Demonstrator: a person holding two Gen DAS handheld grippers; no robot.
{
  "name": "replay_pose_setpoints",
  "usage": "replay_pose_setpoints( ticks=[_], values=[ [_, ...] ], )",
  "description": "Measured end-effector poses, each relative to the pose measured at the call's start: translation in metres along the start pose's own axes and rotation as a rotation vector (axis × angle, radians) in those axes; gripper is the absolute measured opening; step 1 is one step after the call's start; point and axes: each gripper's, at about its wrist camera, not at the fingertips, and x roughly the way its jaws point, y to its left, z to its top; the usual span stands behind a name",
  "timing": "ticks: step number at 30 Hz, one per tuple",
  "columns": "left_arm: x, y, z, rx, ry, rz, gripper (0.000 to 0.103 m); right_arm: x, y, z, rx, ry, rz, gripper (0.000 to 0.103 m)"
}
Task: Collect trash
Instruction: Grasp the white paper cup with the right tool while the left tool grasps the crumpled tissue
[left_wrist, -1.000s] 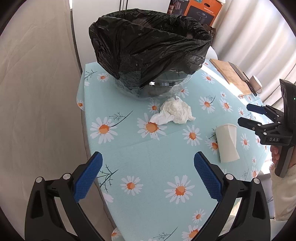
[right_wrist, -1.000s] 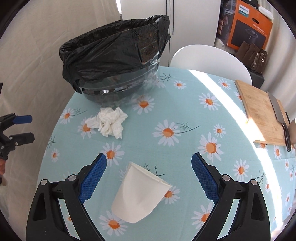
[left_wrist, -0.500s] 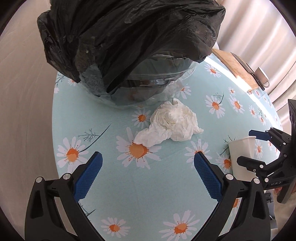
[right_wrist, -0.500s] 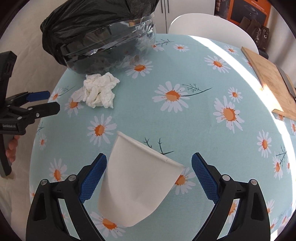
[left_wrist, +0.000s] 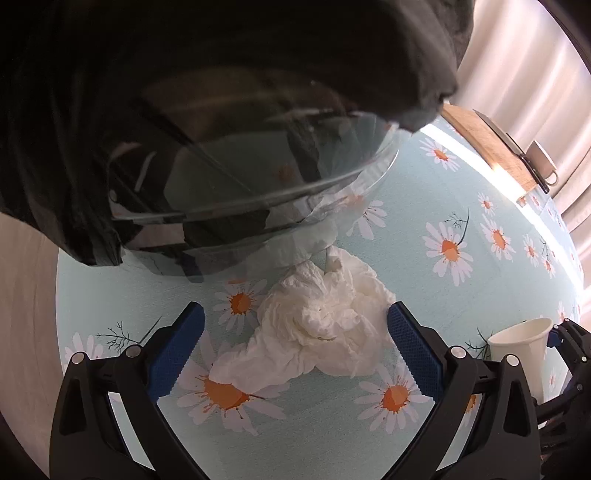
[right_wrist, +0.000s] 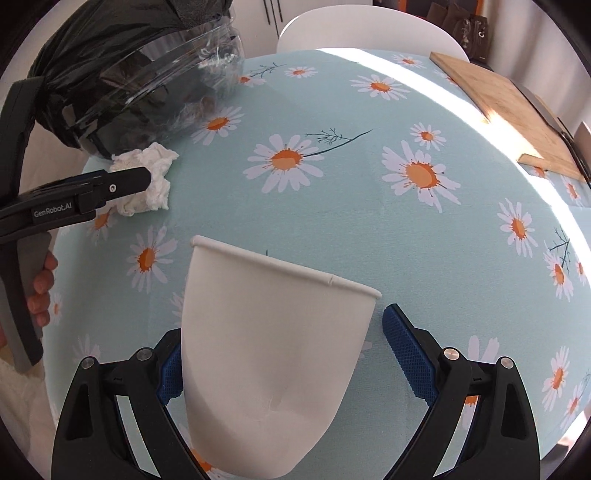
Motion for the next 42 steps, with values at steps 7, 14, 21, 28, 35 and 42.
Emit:
replay_pose_setpoints(
  ticks=[7, 14, 21, 28, 35, 42],
  values=[
    [0.005, -0.030, -0.007, 0.089, -0.026, -0.005, 0.075, -0.011, 0.002, -0.014, -0.101, -0.022, 0.016, 0.066],
    [-0.013, -0.034, -0.017, 0.113, 0.038, 0.020, 0.038, -0.020, 0.002, -0.021, -0.110, -0.039, 0.041, 0.066],
    [-0.065, -0.026, -0.070, 0.086, 0.066, 0.086, 0.037, -0.045, 0.013, -0.036, -0.164, -0.071, 0.069, 0.066],
    [-0.132, 0.007, -0.126, -0.040, 0.047, 0.122, 0.037, -0.079, 0.024, -0.058, -0.202, -0.066, 0.140, 0.066],
    [-0.179, 0.014, -0.147, -0.041, 0.005, 0.246, 0.037, -0.107, 0.035, -0.059, -0.275, -0.111, 0.132, 0.066],
    [-0.213, 0.025, -0.144, -0.096, -0.032, 0.290, 0.037, -0.130, 0.027, -0.042, -0.310, -0.165, 0.103, 0.066]
  ],
)
